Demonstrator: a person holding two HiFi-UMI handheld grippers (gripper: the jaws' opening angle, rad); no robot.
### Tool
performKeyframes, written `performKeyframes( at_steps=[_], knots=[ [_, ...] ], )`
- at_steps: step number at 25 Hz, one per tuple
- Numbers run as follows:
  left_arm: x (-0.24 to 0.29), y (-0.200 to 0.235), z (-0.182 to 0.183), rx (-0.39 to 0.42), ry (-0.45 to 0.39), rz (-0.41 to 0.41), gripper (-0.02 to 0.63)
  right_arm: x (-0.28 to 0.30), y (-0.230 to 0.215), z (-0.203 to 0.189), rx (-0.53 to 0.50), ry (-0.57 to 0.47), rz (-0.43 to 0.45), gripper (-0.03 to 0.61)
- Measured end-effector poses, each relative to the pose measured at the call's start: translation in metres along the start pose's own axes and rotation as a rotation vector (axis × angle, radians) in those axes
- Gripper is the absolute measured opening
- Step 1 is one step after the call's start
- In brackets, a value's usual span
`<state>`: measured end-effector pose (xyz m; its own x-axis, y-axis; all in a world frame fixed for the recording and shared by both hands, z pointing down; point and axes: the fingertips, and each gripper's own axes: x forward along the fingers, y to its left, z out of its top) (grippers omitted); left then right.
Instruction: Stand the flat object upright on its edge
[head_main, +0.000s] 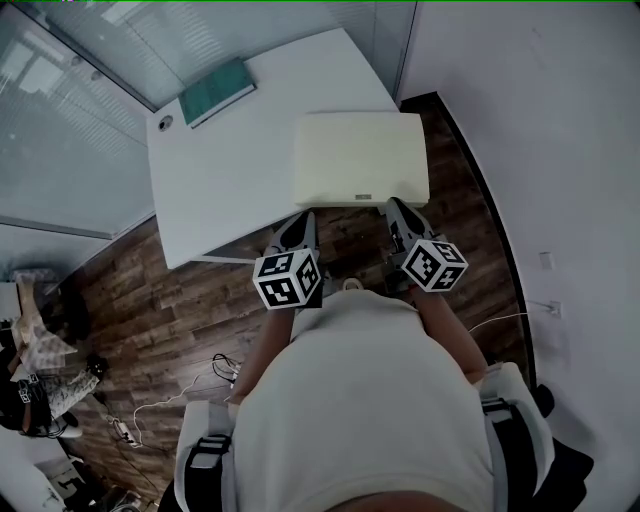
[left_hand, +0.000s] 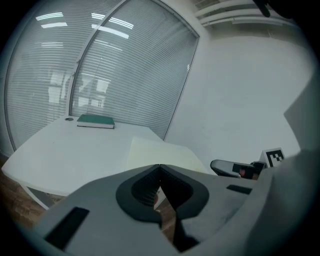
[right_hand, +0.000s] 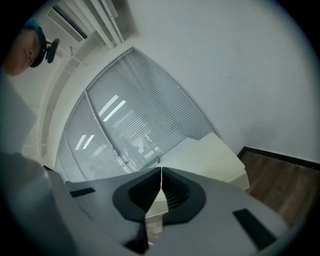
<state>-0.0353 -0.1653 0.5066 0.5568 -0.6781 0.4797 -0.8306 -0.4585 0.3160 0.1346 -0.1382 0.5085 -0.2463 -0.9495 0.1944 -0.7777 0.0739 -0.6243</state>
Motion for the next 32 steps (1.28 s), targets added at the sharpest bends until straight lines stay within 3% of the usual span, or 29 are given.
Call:
performKeyframes(
  at_steps=[5, 18, 19, 21, 25, 32],
  knots=[
    [0.010, 0.001, 0.001, 0.005, 0.003, -0.009, 0.020, -0.001, -0.019, -0.015, 0.103, -0.012, -0.004, 0.020],
    [0.011, -0.001, -0.012, 0.027, 0.035, -0.016, 0.020, -0.002, -0.081, -0.047, 0.512, -0.068, 0.014, 0.024],
    [0.011, -0.001, -0.014, 0.025, 0.038, -0.014, 0.020, -0.002, -0.084, -0.049, 0.545, -0.076, 0.025, 0.042],
    [0.011, 0.001, -0.015, 0.022, 0.043, -0.010, 0.020, -0.001, -0.086, -0.050, 0.617, -0.086, 0.065, 0.157],
    [0.009, 0.006, -0.015, 0.017, 0.048, 0.004, 0.020, 0.007, -0.092, -0.061, 0.718, -0.061, 0.103, 0.328],
    [0.008, 0.014, -0.012, 0.013, 0.041, 0.025, 0.020, 0.021, -0.107, -0.069, 0.818, -0.091, 0.050, 0.419]
  ],
)
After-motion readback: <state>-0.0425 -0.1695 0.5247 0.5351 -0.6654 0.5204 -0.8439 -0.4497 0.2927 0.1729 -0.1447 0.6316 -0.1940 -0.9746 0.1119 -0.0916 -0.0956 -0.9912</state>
